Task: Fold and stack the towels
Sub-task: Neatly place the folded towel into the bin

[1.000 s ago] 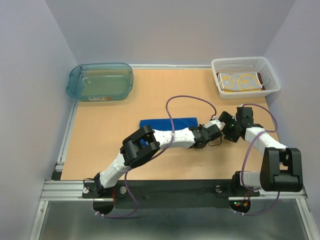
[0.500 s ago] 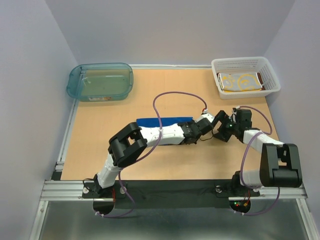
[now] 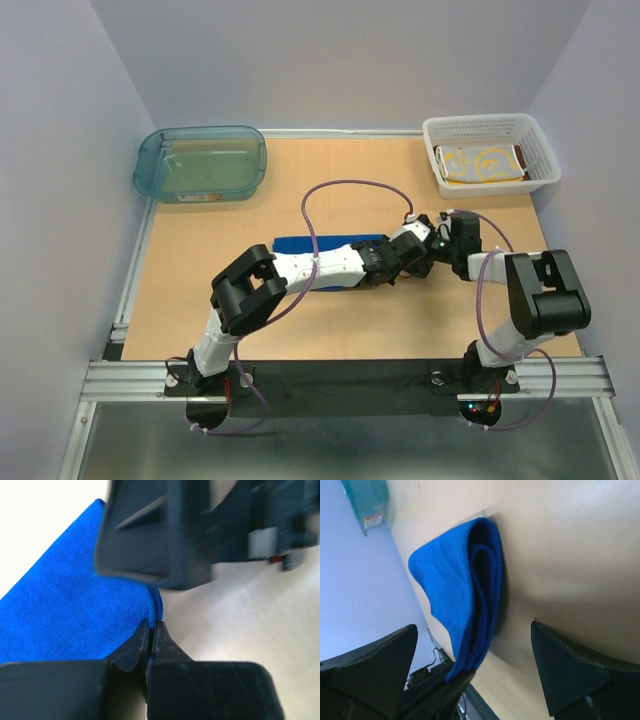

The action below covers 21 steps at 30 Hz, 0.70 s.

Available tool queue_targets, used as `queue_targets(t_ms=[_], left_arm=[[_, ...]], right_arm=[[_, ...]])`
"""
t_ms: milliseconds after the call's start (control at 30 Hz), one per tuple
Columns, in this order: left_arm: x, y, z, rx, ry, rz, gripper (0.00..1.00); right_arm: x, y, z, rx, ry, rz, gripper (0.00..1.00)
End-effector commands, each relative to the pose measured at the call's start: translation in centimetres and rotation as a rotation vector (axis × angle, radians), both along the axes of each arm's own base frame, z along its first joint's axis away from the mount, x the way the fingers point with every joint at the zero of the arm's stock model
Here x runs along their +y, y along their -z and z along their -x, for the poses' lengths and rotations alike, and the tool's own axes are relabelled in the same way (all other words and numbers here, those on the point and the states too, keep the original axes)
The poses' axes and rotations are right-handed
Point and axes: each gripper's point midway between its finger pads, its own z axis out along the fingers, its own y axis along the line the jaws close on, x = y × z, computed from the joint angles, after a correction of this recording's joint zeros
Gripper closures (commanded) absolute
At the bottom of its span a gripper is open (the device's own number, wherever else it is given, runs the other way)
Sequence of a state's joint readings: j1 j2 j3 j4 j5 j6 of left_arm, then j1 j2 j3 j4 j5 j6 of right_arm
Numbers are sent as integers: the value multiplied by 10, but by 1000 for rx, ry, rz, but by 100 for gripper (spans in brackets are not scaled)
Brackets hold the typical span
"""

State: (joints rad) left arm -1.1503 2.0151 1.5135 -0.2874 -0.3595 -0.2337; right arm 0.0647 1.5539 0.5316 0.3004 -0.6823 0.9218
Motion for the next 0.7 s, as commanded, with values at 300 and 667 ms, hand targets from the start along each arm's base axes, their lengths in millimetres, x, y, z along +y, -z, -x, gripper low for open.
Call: queue_targets(t_ms=[300, 667], left_arm=[[-7, -33, 0, -18, -19, 96, 100], [-8, -24, 2, 9, -36, 86, 95]], right_arm=[[55, 33, 3, 88, -83, -12, 3], [68, 40, -7, 62, -139, 19, 48]])
